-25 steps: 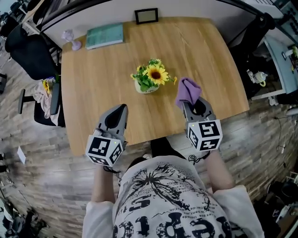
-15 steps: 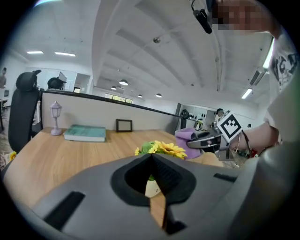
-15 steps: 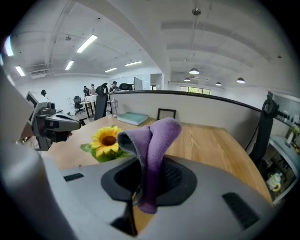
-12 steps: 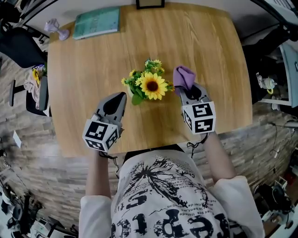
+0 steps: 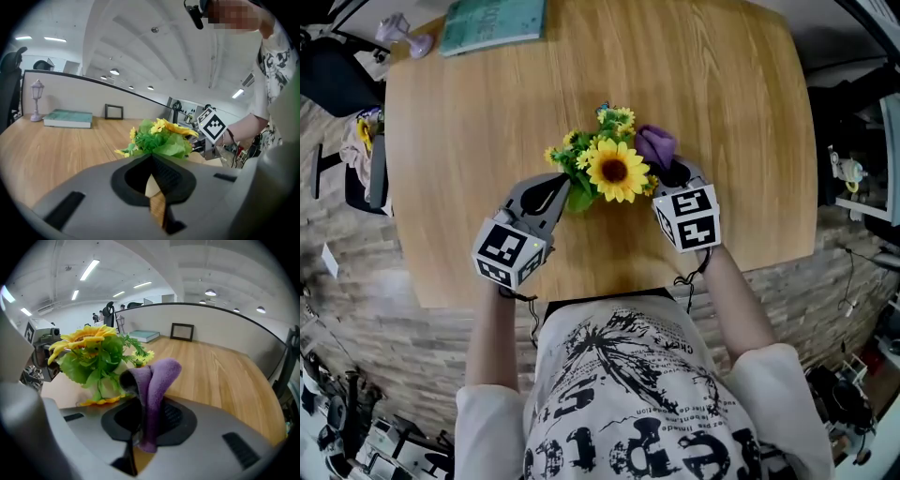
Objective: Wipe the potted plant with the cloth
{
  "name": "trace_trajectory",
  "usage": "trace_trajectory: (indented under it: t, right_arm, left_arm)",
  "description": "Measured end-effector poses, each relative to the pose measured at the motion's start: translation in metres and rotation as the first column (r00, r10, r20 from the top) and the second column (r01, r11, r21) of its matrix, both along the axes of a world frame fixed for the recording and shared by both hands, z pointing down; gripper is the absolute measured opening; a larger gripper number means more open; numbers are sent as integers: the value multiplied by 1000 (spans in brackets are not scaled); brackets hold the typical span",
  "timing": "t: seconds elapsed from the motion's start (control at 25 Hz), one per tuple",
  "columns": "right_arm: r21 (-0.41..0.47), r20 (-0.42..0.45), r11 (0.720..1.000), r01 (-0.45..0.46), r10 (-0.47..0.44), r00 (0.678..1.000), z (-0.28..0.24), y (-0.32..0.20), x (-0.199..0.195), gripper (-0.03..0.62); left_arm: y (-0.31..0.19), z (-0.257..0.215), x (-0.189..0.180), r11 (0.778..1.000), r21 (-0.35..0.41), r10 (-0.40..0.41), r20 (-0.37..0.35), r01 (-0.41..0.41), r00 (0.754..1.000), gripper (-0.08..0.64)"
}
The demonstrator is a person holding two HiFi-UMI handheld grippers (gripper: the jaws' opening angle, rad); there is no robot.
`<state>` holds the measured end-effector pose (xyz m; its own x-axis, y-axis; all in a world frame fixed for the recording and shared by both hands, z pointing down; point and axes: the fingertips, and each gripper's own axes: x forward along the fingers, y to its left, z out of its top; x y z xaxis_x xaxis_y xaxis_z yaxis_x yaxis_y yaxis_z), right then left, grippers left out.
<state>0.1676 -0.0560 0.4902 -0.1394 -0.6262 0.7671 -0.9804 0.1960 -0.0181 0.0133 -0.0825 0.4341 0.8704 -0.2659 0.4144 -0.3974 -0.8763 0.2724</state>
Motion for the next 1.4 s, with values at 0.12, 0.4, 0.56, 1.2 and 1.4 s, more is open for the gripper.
trace_trajectory:
  t: [0.12,0.4,0.56,1.2,1.4]
  right_arm:
    - [-9,5,1000,13,-13,1000,2,-1,-12,72]
    - [-27,-7,999,34,-35,999,8,5,-37,71]
    - [-71,-19,997,32,-34,999,11,12,-47,71]
    - [-88,-30,989,-117,115,993,13,44,-79,74]
    - [-98,-22,982,-163,161,987,15,49,-98,75]
  left_arm:
    - [2,9,1,999,11,35,36,-35,999,3]
    - [1,10,2,998,-20,67,-16,-67,998,3]
    - [0,10,4,993,-7,114,-14,-114,993,3]
    - [2,9,5,981,59,189,-66,-186,980,2]
    - [3,10,5,971,67,233,-67,-228,970,2]
